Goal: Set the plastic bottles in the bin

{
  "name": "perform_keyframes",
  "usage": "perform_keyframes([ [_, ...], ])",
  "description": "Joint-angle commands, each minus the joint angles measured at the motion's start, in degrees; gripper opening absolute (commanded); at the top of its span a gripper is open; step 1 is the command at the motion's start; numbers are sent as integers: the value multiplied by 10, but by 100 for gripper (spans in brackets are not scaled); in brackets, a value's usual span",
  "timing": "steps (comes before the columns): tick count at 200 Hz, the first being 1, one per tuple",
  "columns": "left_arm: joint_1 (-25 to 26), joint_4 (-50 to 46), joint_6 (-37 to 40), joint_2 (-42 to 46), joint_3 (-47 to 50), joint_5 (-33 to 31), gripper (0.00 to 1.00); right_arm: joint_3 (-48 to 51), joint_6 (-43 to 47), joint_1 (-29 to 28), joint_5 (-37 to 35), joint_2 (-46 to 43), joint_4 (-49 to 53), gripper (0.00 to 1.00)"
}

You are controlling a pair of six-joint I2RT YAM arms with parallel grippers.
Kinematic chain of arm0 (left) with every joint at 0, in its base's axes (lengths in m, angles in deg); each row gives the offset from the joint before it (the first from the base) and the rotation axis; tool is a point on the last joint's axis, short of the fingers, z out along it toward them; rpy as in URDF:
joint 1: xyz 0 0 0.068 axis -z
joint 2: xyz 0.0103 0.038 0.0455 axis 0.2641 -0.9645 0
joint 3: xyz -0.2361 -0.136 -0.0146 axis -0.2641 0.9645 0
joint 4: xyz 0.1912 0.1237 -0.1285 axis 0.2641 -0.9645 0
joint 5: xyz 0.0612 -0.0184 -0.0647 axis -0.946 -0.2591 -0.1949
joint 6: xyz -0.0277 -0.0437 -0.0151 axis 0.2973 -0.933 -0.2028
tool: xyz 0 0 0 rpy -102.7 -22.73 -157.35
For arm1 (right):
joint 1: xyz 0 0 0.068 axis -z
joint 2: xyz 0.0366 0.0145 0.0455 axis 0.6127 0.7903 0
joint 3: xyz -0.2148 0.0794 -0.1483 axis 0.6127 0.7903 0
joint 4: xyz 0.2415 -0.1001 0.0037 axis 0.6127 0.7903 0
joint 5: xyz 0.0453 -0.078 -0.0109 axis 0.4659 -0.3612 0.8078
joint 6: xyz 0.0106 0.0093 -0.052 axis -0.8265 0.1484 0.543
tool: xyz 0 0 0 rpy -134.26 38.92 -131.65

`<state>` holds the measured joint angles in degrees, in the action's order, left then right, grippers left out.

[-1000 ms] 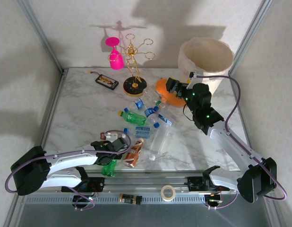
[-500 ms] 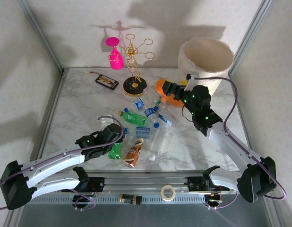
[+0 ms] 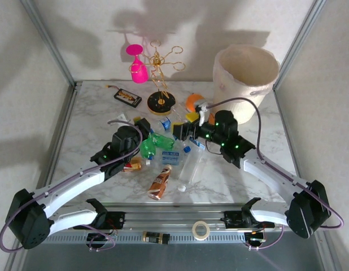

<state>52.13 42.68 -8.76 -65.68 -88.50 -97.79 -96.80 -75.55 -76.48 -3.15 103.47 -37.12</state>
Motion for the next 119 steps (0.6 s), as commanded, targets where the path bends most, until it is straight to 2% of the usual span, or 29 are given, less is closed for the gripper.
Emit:
perform_keyframes([
  [1,-11,82,-5,-11,-20,47,41,15,21,-49,23,17,-9,99],
  [31,-11,134,-33,-10,2,84,40,15,10,-93,16,63,-34,99],
  [86,-11,161,-65,44,60,94,40,8,-17,-131,22,145,-94,99],
  [119,-11,165,-79,62,79,95,41,9,-36,-134,41,162,-142,92],
])
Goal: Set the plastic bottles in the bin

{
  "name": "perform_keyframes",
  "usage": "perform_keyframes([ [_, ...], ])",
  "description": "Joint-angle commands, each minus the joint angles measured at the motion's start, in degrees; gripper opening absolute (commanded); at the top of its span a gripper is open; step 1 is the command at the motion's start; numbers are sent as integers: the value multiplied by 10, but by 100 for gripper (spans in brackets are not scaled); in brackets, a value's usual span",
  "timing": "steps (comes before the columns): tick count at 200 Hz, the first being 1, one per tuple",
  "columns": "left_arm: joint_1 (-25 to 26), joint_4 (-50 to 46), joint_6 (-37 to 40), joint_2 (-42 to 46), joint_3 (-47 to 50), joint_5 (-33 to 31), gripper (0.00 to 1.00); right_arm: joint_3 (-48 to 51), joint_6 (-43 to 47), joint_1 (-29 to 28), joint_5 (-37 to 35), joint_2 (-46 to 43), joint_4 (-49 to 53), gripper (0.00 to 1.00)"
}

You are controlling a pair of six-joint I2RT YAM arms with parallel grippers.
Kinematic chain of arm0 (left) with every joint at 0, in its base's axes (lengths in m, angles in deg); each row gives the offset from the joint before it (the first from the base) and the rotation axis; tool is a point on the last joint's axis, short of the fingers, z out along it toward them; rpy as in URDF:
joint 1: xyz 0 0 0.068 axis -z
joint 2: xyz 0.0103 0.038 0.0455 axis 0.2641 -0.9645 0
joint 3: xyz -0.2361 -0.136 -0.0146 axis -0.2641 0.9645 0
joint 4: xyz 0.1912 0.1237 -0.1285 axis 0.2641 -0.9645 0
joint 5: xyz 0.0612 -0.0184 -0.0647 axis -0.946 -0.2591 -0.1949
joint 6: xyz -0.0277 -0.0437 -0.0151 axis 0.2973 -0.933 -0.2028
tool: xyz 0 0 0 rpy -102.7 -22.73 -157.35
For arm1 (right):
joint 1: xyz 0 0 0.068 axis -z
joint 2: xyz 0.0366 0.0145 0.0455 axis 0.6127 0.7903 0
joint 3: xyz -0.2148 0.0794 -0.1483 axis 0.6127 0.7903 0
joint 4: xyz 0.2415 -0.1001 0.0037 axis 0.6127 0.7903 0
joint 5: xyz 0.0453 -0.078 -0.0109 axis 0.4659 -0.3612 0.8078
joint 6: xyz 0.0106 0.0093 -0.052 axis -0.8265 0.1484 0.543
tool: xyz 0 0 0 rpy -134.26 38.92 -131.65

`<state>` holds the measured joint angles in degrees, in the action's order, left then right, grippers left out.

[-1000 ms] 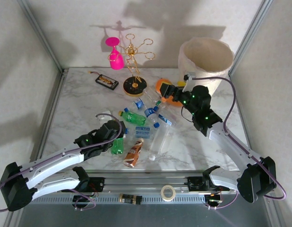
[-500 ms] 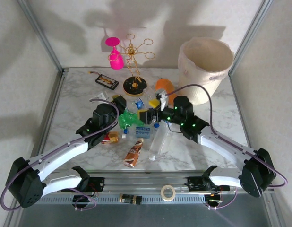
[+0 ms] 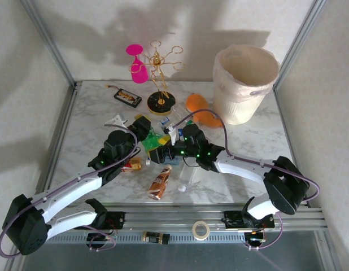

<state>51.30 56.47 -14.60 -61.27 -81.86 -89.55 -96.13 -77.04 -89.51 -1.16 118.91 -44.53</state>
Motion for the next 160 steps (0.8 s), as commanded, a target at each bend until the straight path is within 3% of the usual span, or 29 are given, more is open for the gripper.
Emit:
perform_keyframes([
  [1,-3,27,-21,18,13,13,41,2,-22,-3,22,8,-70,92],
  [83,-4,43,-37,26,28,23,45,4,-40,-5,45,32,-110,53],
  [96,-4,41,-38,27,27,23,54,5,-36,-3,44,29,-109,49],
  [134,-6,16,-34,38,18,4,99,12,-30,-3,17,16,-100,47],
  [160,-16,-18,-14,57,5,-17,100,22,-31,6,2,2,-95,47],
])
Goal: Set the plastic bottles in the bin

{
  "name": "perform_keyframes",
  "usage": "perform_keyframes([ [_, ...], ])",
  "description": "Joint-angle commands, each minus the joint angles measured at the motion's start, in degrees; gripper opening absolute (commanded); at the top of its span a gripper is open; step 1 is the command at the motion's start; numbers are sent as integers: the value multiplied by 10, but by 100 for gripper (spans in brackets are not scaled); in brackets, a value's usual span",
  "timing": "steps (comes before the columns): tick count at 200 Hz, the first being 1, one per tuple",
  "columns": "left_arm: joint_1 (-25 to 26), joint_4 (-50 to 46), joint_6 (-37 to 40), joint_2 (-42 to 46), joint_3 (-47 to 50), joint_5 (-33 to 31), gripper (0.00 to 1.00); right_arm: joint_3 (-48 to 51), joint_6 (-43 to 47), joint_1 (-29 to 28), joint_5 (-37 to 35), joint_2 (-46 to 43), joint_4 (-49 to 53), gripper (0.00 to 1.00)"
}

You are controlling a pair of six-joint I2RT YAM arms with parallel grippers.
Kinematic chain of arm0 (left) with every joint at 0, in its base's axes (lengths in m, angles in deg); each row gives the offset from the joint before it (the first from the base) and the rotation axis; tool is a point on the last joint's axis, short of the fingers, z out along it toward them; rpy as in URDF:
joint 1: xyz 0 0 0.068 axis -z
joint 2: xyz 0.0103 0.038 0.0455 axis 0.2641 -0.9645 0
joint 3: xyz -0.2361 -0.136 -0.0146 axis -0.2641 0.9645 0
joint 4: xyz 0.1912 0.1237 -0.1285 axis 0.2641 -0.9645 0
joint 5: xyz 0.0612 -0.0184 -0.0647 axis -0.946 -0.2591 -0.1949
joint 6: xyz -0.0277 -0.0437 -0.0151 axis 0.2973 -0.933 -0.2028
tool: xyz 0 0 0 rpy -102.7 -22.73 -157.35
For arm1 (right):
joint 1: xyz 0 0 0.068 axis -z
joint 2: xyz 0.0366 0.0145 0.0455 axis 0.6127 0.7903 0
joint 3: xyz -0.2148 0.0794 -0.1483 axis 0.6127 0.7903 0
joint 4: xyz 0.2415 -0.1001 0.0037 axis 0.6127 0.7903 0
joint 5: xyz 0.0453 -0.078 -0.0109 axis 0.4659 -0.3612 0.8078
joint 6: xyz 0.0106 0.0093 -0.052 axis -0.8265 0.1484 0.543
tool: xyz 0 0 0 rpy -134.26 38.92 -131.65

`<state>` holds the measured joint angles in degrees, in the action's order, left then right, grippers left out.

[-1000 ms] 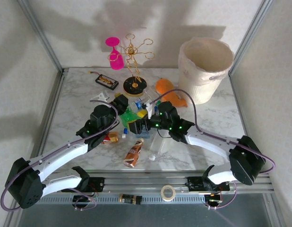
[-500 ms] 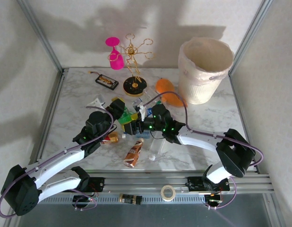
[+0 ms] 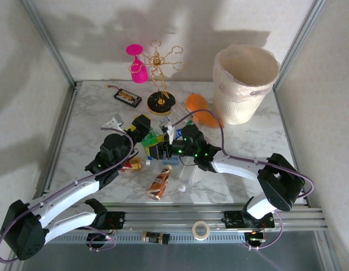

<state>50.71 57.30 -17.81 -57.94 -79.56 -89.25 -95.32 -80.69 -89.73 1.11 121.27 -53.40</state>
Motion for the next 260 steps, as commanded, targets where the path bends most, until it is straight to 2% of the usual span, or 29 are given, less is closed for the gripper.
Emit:
perform_keyframes([
  [1,-11,-28,19,25,-18,-21,100,14,5,8,-22,-21,-6,47],
  [54,-49,-86,67,78,-13,-65,100,22,18,58,-47,-65,41,46],
  [107,-60,-120,81,72,28,-25,100,-38,95,119,-159,-141,178,45],
  [159,-60,-102,82,36,46,12,100,-140,111,226,-241,-183,246,45],
  [209,-60,-76,77,-10,40,59,100,-232,119,327,-302,-160,259,45],
  [260,-60,-55,51,-33,58,105,100,-319,109,419,-308,-92,270,45],
])
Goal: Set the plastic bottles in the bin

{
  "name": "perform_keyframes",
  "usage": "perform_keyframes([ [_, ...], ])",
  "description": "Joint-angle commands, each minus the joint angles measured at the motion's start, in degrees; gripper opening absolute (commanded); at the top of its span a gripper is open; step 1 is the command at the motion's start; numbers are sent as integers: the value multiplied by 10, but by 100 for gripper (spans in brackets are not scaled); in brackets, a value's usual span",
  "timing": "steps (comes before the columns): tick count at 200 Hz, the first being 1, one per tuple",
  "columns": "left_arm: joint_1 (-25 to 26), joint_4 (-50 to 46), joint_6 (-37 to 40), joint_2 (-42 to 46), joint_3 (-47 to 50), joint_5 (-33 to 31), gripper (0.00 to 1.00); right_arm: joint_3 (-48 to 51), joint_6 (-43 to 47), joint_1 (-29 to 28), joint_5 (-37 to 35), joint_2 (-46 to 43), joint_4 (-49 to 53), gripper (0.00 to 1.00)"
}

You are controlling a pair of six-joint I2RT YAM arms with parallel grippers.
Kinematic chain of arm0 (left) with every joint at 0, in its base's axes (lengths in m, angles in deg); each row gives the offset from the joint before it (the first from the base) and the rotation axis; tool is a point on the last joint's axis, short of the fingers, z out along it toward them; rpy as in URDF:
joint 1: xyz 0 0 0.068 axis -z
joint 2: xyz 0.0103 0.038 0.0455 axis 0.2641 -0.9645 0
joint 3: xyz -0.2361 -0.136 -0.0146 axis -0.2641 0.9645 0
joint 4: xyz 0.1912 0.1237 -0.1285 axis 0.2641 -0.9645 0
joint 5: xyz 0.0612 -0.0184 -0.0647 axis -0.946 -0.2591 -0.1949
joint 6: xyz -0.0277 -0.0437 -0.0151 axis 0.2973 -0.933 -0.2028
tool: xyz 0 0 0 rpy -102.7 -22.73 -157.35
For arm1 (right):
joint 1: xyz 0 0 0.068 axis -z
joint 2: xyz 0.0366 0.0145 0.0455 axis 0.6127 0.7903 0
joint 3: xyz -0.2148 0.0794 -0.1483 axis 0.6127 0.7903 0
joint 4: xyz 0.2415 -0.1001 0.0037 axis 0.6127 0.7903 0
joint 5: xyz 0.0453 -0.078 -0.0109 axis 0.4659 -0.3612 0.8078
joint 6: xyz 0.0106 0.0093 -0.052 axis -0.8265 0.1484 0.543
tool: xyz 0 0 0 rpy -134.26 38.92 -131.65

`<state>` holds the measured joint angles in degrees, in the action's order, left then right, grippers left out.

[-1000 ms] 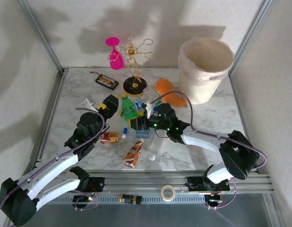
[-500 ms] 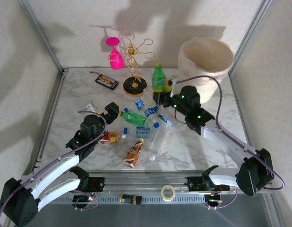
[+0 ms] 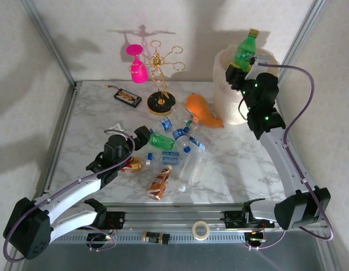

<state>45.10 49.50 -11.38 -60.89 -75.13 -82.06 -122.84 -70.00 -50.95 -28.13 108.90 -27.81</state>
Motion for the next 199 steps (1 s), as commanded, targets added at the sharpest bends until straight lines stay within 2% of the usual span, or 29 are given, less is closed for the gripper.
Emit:
perform_keyframes([
  [1,-4,24,-13,-4,14,33,100,-46,1,32,-15,32,15,45],
  [58,-4,14,-11,5,18,33,100,-123,-10,85,15,142,56,45],
  [145,-4,7,10,10,24,30,100,-193,-15,99,45,260,124,47],
  [183,-4,7,23,-8,8,36,100,-210,-18,99,48,266,134,58],
  [199,-4,16,24,-17,7,45,99,-216,-16,99,47,264,136,67],
])
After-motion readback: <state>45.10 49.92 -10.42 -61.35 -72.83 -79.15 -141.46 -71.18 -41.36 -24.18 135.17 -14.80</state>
